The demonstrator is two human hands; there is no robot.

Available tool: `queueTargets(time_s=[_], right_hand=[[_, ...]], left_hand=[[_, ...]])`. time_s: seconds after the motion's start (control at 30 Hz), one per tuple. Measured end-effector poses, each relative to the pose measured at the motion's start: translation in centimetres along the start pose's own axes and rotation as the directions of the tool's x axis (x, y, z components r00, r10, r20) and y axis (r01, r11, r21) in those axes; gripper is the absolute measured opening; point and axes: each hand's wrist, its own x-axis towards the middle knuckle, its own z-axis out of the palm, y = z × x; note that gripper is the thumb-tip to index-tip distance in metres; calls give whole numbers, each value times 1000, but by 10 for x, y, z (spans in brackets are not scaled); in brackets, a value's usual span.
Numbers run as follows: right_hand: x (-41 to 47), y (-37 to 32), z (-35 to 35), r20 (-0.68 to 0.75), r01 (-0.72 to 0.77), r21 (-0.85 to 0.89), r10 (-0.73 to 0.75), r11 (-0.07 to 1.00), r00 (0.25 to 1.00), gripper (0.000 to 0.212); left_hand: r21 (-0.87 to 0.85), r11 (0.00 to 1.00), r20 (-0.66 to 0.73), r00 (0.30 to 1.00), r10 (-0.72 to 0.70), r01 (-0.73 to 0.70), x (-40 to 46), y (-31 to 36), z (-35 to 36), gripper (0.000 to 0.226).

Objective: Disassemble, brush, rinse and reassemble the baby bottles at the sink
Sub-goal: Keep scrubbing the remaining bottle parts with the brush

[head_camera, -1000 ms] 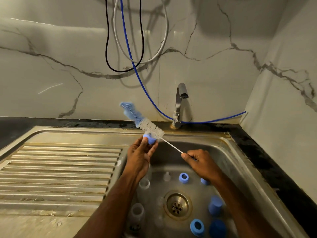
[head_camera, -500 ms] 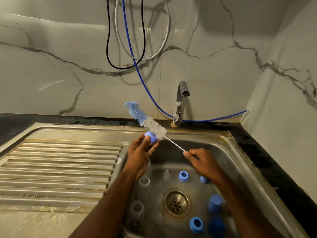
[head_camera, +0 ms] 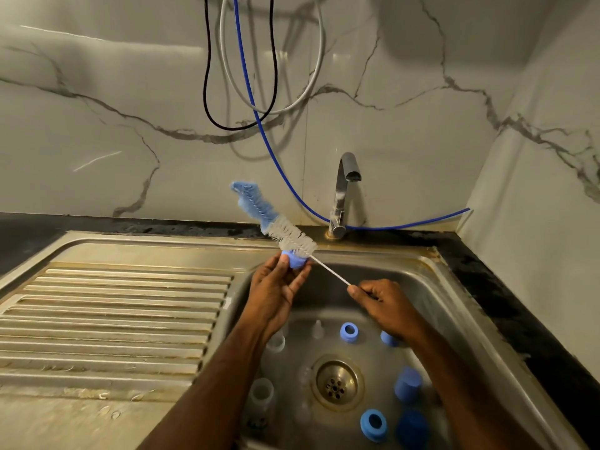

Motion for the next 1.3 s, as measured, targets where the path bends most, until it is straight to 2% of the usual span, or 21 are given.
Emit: queueTargets(time_s=[0.1, 0.17, 0.23, 0.37, 0.47, 0.57, 0.63, 0.7, 0.73, 0.83, 0.87, 0.93, 1.1, 1.2, 1.3], right_hand=[[0, 10, -10, -48, -45, 60, 48, 997, 998, 47], [0, 6, -7, -69, -32, 44, 35, 999, 997, 47], [-1, -2, -2, -41, -5, 4, 5, 1000, 999, 45], [-2, 0, -9, 10, -17, -23, 18, 1000, 1000, 45], [-3, 10, -23, -26, -38, -41, 37, 998, 999, 46], [-5, 18, -35, -46, -63, -74, 59, 995, 997, 47], [-6, 21, -41, -44, -80, -91, 76, 993, 996, 48], [-6, 24, -44, -44, -98, -99, 94, 990, 995, 49], [-6, 26, -45, -50, -108, -103, 103, 989, 993, 49], [-7, 28, -46, -40, -155, -116, 152, 981, 988, 46], [-8, 29, -47, -30, -168, -117, 166, 979, 986, 46], [-8, 32, -48, -7, -199, -119, 199, 973, 980, 47], [-9, 39, -52, 1, -239, -104, 240, 965, 971, 44], [-8, 40, -51, 6, -250, -94, 251, 964, 968, 44], [-6, 43, -49, 19, -258, -71, 260, 964, 966, 44]], left_hand=[[-56, 998, 35, 999, -35, 37, -2, 5, -4, 41], [10, 998, 82, 995, -62, 62, -4, 3, -2, 39], [52, 998, 93, 994, -52, 48, -5, 0, 1, 41], [5, 1000, 65, 998, -23, 23, -1, 4, -5, 43], [96, 995, 125, 991, -51, 39, 0, 1, -8, 45], [354, 935, 173, 984, -46, -18, -3, -13, -8, 41], [579, 811, 189, 982, -29, -87, -6, -27, -11, 38], [755, 638, 235, 971, -47, -151, -7, -44, -15, 39], [827, 530, 269, 960, -79, -188, -7, -52, -16, 40], [928, 78, 371, 902, -219, -363, -3, -76, -18, 40], [907, 2, 408, 876, -257, -422, -1, -85, -18, 40], [876, -49, 440, 838, -322, -479, 3, -101, -19, 39], [812, -259, 366, 801, -474, -524, 19, -132, -26, 38], [767, -330, 323, 775, -544, -551, 26, -145, -27, 40], [749, -347, 288, 749, -597, -565, 29, -158, -30, 43]])
